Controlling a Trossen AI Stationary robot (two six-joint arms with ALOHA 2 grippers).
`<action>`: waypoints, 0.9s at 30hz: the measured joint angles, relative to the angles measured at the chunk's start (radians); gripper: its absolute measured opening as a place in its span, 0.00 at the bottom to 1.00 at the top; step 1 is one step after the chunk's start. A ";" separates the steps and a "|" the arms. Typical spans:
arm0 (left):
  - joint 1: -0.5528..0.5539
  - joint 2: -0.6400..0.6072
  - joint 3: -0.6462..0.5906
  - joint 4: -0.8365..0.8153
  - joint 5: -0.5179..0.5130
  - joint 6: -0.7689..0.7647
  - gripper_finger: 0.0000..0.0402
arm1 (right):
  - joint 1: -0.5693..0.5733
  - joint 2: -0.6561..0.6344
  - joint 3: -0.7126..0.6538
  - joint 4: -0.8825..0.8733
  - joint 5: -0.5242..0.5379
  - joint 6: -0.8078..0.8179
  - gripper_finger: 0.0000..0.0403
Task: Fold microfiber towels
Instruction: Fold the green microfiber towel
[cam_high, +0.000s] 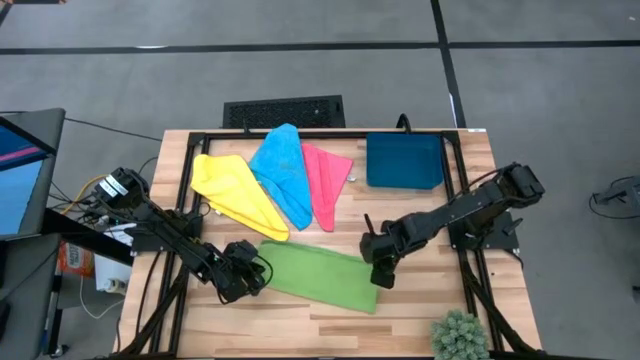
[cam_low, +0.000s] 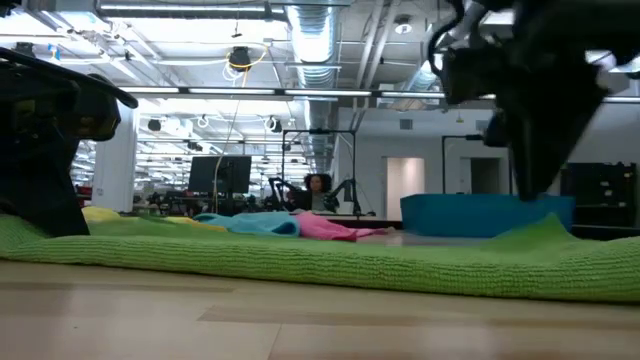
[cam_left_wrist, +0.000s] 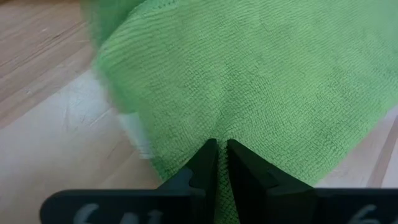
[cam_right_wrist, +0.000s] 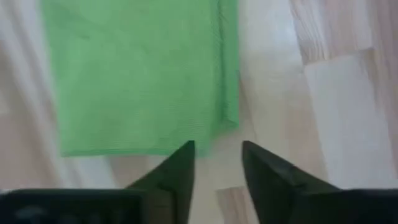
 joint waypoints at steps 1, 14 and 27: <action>0.000 0.000 0.000 -0.001 0.002 0.000 0.09 | 0.009 0.000 -0.024 0.012 0.029 0.014 0.46; -0.001 -0.001 0.003 0.004 0.043 0.009 0.09 | 0.092 -0.021 -0.253 0.333 0.103 0.125 0.55; 0.012 -0.061 0.017 -0.019 0.115 0.025 0.09 | 0.191 -0.110 -0.256 0.347 0.205 0.184 0.49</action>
